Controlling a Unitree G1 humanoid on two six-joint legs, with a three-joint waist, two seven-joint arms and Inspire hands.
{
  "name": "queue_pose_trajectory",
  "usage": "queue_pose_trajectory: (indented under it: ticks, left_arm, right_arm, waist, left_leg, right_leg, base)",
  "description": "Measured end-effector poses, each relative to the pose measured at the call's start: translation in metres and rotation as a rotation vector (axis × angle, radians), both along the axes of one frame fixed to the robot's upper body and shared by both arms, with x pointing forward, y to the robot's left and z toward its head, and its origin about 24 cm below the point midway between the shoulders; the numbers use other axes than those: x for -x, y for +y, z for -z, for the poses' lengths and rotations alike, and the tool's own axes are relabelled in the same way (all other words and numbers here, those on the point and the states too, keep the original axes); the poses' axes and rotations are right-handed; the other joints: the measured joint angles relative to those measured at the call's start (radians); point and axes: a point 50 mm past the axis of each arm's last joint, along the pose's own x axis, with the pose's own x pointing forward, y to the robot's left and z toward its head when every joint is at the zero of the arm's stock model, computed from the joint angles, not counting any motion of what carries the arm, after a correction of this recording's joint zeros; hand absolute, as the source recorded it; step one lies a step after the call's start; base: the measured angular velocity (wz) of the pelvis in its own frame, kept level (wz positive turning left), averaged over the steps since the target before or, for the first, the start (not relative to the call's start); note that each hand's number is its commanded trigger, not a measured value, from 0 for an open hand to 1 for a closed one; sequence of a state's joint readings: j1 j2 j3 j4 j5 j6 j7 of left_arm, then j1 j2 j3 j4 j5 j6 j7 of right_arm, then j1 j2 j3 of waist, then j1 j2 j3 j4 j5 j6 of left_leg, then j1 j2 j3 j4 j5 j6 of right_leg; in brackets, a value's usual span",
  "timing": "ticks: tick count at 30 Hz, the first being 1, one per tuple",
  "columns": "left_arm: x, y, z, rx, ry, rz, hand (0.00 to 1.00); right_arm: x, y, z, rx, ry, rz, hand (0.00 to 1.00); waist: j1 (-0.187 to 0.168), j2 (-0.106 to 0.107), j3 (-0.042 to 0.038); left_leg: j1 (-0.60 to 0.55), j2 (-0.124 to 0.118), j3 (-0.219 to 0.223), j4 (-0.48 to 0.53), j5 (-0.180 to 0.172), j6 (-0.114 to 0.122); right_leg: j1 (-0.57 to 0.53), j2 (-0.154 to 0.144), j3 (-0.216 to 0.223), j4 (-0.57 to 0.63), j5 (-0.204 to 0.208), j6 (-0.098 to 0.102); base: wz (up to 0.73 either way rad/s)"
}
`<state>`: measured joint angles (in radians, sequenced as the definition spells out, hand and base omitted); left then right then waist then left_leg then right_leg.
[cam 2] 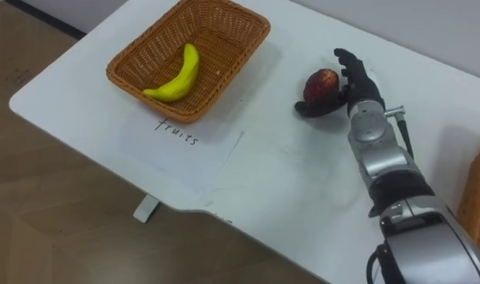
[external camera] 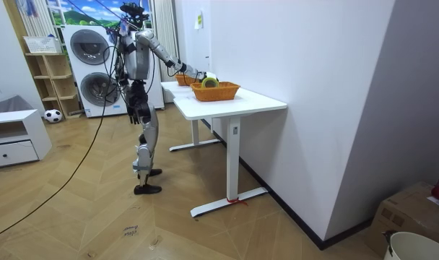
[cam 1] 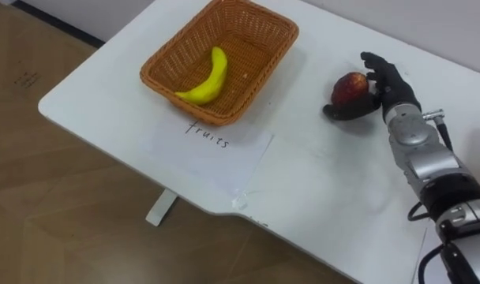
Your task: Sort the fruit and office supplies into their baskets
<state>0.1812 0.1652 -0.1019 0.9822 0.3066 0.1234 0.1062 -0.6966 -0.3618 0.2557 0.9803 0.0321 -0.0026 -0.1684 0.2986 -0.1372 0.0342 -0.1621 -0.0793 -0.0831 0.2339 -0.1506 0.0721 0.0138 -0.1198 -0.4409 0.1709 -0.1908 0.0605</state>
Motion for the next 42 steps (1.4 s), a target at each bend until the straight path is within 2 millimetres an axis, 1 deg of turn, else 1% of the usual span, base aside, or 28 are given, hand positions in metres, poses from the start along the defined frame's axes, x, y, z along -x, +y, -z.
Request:
queue_pose_trajectory:
  ticks: [3,8,14,24,28,31,35,37,39,41,42]
  left_arm:
    - [0.0,0.005,-0.001,-0.012,0.0,0.002,0.0]
    - [-0.002,0.006,-0.002,-0.016,-0.007,0.006,0.0]
    - [-0.006,0.006,-0.002,-0.015,-0.02,0.01,0.0]
    - [-0.009,0.006,-0.003,-0.025,-0.042,0.01,0.0]
    - [-0.008,0.007,-0.003,-0.018,-0.043,-0.011,0.0]
    - [-0.008,0.007,-0.003,-0.018,-0.044,-0.025,0.0]
    - [-0.007,0.009,-0.004,-0.023,-0.045,-0.034,0.0]
    - [-0.005,0.009,-0.003,-0.025,-0.039,-0.035,0.0]
    - [-0.003,0.01,-0.003,-0.029,-0.029,-0.04,0.0]
    - [-0.001,0.011,-0.002,-0.033,-0.019,-0.051,0.0]
    - [0.0,0.012,-0.002,-0.034,-0.016,-0.066,0.0]
  right_arm:
    - [0.001,-0.005,0.001,0.041,0.01,0.003,1.0]
    - [0.002,-0.006,0.002,0.068,0.02,-0.013,1.0]
    - [0.003,-0.005,0.005,0.059,0.05,-0.04,1.0]
    - [0.002,-0.006,0.004,0.043,0.052,-0.049,1.0]
    - [0.001,-0.005,0.003,0.036,0.063,-0.067,1.0]
    - [-0.002,0.002,-0.004,0.048,0.061,-0.117,1.0]
    - [-0.007,0.013,-0.017,0.077,0.015,-0.184,1.0]
    - [-0.009,0.022,-0.028,0.075,-0.027,-0.228,1.0]
    - [-0.01,0.026,-0.033,0.072,-0.046,-0.252,1.0]
    - [-0.011,0.029,-0.037,0.071,-0.06,-0.27,1.0]
    - [-0.011,0.031,-0.041,0.066,-0.072,-0.281,1.0]
  waist:
    - [0.007,-0.003,0.0007]
    - [0.009,-0.007,0.0008]
    - [0.009,-0.007,0.0017]
    - [0.005,-0.008,0.0013]
    - [-0.017,-0.007,0.0014]
    - [-0.028,-0.006,0.0004]
    - [-0.032,-0.006,-0.0003]
    - [-0.042,-0.007,-0.0008]
    - [-0.045,-0.006,-0.0012]
    - [-0.045,-0.004,-0.003]
    - [-0.046,-0.002,-0.0069]
  left_leg:
    - [0.002,0.0,-0.002,0.0,0.0,0.0]
    - [0.008,0.0,-0.002,-0.003,0.0,0.0]
    - [0.028,0.0,-0.001,-0.013,0.0,0.0]
    - [0.03,0.0,-0.001,-0.016,0.0,0.0]
    - [0.036,-0.004,-0.013,-0.009,0.0,0.0]
    - [0.036,-0.004,-0.018,-0.009,0.0,0.0]
    - [0.037,-0.004,-0.017,-0.003,0.0,0.0]
    - [0.041,-0.006,-0.023,0.0,0.0,0.0]
    - [0.054,-0.008,-0.03,0.0,0.0,0.0]
    - [0.069,-0.008,-0.032,0.0,0.0,0.0]
    - [0.071,-0.008,-0.034,0.0,0.0,-0.001]
  right_leg:
    - [0.002,0.0,-0.001,0.0,0.0,0.0]
    - [0.007,0.0,-0.002,0.0,0.0,0.0]
    - [0.022,0.0,-0.002,-0.002,0.0,0.0]
    - [0.023,0.0,-0.002,-0.002,0.0,0.0]
    - [0.039,0.0,-0.006,-0.004,0.0,0.0]
    - [0.039,0.0,-0.01,-0.004,0.0,0.0]
    - [0.042,0.0,-0.009,-0.004,0.0,0.0]
    - [0.049,0.001,0.001,-0.004,0.0,0.0]
    - [0.066,0.001,0.004,-0.004,0.0,0.0]
    - [0.081,0.002,0.008,-0.004,0.0,0.0]
    - [0.084,0.002,0.01,-0.005,0.0,0.0]
  base:
    - [0.0]
    - [0.0]
    - [0.0]
    - [0.0]
    - [0.12]
    - [0.02]
    - [0.01]
    - [0.09]
    - [0.11]
    - [0.07]
    - [0.03]
